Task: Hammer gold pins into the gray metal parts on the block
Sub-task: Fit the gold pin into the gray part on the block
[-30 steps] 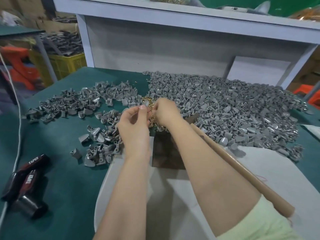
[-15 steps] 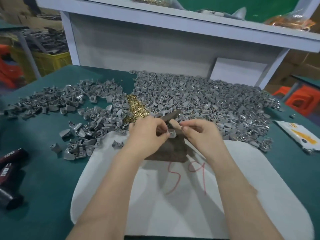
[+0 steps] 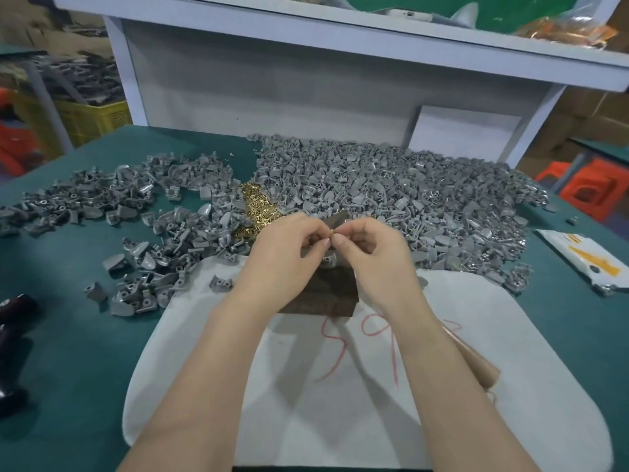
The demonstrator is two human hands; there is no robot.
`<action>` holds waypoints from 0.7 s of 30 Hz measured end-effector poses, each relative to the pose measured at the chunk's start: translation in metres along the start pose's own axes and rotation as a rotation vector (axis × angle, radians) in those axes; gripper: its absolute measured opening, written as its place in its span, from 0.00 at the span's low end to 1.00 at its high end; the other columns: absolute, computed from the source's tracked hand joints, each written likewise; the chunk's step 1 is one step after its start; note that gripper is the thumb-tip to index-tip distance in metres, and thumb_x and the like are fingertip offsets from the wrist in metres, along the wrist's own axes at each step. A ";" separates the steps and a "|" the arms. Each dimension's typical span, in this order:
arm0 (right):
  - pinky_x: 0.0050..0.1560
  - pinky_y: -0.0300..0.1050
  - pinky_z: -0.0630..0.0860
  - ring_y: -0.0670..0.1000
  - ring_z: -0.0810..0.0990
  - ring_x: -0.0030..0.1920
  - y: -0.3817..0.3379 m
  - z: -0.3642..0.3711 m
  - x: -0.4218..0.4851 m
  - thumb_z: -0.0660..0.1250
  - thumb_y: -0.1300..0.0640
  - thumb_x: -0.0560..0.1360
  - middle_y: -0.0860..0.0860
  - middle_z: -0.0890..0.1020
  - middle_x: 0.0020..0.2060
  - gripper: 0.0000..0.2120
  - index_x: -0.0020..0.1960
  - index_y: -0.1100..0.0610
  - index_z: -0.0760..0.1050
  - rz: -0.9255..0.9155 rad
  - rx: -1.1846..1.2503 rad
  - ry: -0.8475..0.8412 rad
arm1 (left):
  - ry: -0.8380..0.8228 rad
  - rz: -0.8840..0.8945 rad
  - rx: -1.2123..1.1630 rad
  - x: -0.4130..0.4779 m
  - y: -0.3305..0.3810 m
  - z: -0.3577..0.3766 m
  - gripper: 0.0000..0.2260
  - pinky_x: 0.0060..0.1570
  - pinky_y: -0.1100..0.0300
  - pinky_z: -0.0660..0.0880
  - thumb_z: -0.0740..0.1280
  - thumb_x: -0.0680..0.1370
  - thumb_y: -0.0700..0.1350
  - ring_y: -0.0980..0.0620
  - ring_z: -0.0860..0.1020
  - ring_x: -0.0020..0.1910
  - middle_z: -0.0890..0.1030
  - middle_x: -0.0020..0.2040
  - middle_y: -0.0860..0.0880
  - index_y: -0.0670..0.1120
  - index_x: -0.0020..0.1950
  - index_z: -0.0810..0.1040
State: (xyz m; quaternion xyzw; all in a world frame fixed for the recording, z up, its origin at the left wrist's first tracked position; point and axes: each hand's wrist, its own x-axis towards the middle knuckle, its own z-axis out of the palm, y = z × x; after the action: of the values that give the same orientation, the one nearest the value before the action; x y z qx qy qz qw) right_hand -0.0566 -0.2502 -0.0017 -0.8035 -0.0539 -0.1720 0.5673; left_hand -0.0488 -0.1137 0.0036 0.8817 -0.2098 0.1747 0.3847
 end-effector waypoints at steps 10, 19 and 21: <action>0.42 0.37 0.67 0.47 0.74 0.38 0.005 -0.005 -0.003 0.68 0.63 0.74 0.48 0.72 0.41 0.05 0.43 0.54 0.78 -0.135 -0.533 -0.082 | -0.214 -0.172 0.053 -0.002 -0.006 -0.001 0.03 0.58 0.49 0.71 0.70 0.74 0.48 0.52 0.76 0.51 0.78 0.46 0.55 0.55 0.44 0.77; 0.48 0.47 0.70 0.55 0.75 0.44 -0.004 0.001 -0.003 0.66 0.62 0.75 0.49 0.70 0.41 0.04 0.47 0.59 0.79 -0.163 -0.700 -0.145 | -0.205 -0.181 0.079 -0.002 -0.005 0.001 0.06 0.59 0.48 0.70 0.69 0.75 0.47 0.49 0.76 0.53 0.78 0.45 0.55 0.55 0.41 0.74; 0.48 0.47 0.69 0.55 0.75 0.43 -0.005 0.002 -0.005 0.66 0.63 0.74 0.50 0.70 0.41 0.03 0.46 0.60 0.79 -0.171 -0.672 -0.136 | -0.195 -0.183 0.083 -0.002 -0.005 0.001 0.06 0.59 0.48 0.70 0.69 0.75 0.48 0.49 0.76 0.53 0.77 0.45 0.55 0.56 0.40 0.74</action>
State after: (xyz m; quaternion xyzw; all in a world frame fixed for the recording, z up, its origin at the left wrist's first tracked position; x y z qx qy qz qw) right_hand -0.0621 -0.2462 0.0009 -0.9476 -0.0990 -0.1730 0.2498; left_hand -0.0477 -0.1107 -0.0013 0.9252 -0.1575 0.0609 0.3399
